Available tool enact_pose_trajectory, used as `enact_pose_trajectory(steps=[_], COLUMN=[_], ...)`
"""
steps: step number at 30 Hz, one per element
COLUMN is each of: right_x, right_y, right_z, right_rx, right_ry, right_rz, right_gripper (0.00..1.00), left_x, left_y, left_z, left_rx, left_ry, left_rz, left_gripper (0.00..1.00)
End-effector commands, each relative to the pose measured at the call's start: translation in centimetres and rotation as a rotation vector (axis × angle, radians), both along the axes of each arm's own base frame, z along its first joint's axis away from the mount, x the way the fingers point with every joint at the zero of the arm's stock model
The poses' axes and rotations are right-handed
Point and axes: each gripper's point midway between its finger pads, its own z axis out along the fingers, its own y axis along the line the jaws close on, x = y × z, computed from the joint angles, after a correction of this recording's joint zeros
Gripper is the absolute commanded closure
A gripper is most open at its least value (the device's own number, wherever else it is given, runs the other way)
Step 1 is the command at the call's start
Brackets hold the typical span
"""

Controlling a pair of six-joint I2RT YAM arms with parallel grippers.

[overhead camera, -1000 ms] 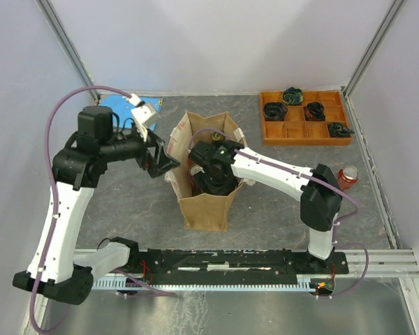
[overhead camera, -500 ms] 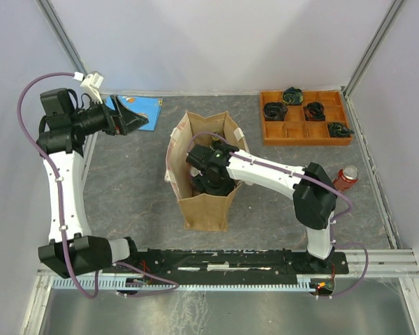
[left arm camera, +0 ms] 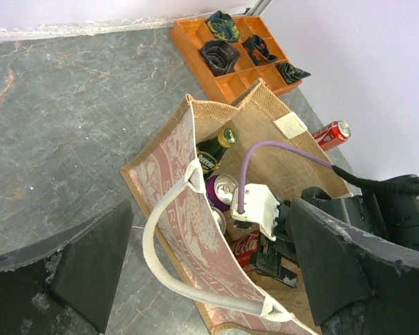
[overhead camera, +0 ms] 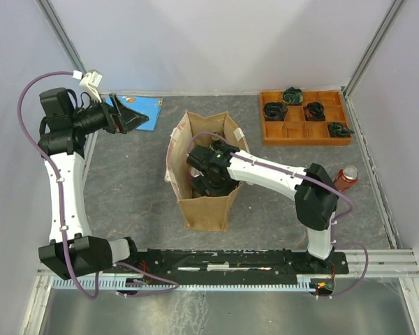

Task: Place the beverage into the canvas bag

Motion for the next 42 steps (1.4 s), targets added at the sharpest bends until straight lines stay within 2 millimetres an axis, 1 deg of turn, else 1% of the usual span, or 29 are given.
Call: enact_pose_trajectory(steps=[1, 2, 3, 7, 8, 10, 13, 16, 18, 20, 21, 22, 23, 24, 25, 26, 27, 29, 31, 33, 34, 36, 39, 42], right_x=[0.8, 1.0, 1.0, 1.3, 1.4, 2.0, 3.4, 5.8, 8.1, 11.3, 12.7, 14.1, 15.3, 16.2, 16.7, 17.0, 17.0, 16.5, 15.6, 14.4, 13.8, 12.8, 11.9, 11.3], right_y=[-1.8, -1.7, -1.7, -1.5, -1.6, -1.3, -1.1, -1.4, -2.5, -5.6, -7.5, -9.8, -12.3, -15.2, -18.0, -22.4, -23.1, -27.6, -31.6, -35.0, -36.6, -38.5, -40.4, -41.8], right_z=[4.1, 4.6, 5.1, 7.3, 8.1, 10.1, 14.4, 19.7, 23.1, 26.1, 27.2, 27.8, 27.8, 27.3, 26.4, 24.9, 24.6, 22.7, 20.6, 18.3, 17.4, 15.6, 12.9, 10.5], right_rx=[-0.035, -0.028, -0.025, 0.005, 0.007, 0.036, 0.085, 0.151, 0.199, 0.216, 0.215, 0.200, 0.168, 0.122, 0.073, 0.015, 0.008, -0.002, -0.010, -0.027, -0.035, -0.044, -0.065, -0.083], right_ry=[-0.086, -0.094, -0.099, -0.126, -0.138, -0.180, -0.274, -0.410, -0.504, -0.607, -0.647, -0.674, -0.686, -0.677, -0.651, -0.596, -0.584, -0.494, -0.413, -0.338, -0.310, -0.263, -0.216, -0.168], right_rz=[0.024, 0.026, 0.028, 0.023, 0.020, 0.006, -0.027, -0.089, -0.160, -0.275, -0.330, -0.383, -0.440, -0.499, -0.550, -0.639, -0.653, -0.765, -0.864, -0.948, -0.991, -1.046, -1.105, -1.146], right_gripper=[0.06, 0.02, 0.01, 0.01, 0.01, 0.01, 0.01, 0.01, 0.03, 0.04, 0.04, 0.05, 0.05, 0.05, 0.04, 0.04, 0.04, 0.04, 0.03, 0.03, 0.03, 0.02, 0.01, 0.01], left_x=[-1.5, -1.6, -1.6, -1.9, -1.9, -1.9, -1.8, -1.6, -1.4, -1.2, -1.0, -1.0, -0.9, -0.8, -0.7, -0.7, -0.7, -0.6, -0.6, -0.6, -0.7, -0.7, -0.7, -0.7], left_y=[-0.8, -0.9, -0.9, -1.0, -1.0, -1.1, -1.1, -1.0, -1.0, -0.8, -0.8, -0.7, -0.7, -0.7, -0.5, -0.5, -0.6, -0.5, -0.6, -0.6, -0.7, -0.8, -0.8, -0.8], left_z=[1.4, 1.3, 1.2, 0.9, 0.9, 0.7, 0.5, 0.3, 0.1, -0.4, -0.8, -1.2, -1.6, -2.0, -2.3, -2.8, -2.8, -3.0, -3.3, -3.6, -3.8, -4.1, -4.4, -4.7], left_rx=[-0.013, -0.013, -0.011, -0.005, -0.005, -0.006, -0.002, -0.001, 0.004, 0.028, 0.045, 0.058, 0.070, 0.080, 0.090, 0.102, 0.105, 0.117, 0.123, 0.128, 0.130, 0.134, 0.139, 0.146], left_ry=[-0.051, -0.047, -0.045, -0.048, -0.047, -0.046, -0.049, -0.048, -0.051, -0.062, -0.063, -0.059, -0.055, -0.049, -0.045, -0.043, -0.044, -0.047, -0.041, -0.034, -0.029, -0.021, -0.016, -0.010], left_rz=[-0.047, -0.052, -0.056, -0.069, -0.073, -0.078, -0.086, -0.091, -0.097, -0.095, -0.092, -0.093, -0.093, -0.094, -0.088, -0.090, -0.092, -0.093, -0.096, -0.101, -0.104, -0.111, -0.118, -0.124], left_gripper=[0.01, 0.01, 0.01, 0.01, 0.01, 0.01, 0.01, 0.01, 0.01, 0.01, 0.01, 0.01, 0.01, 0.01, 0.01, 0.01, 0.01, 0.01, 0.01, 0.01, 0.01, 0.01, 0.01, 0.01])
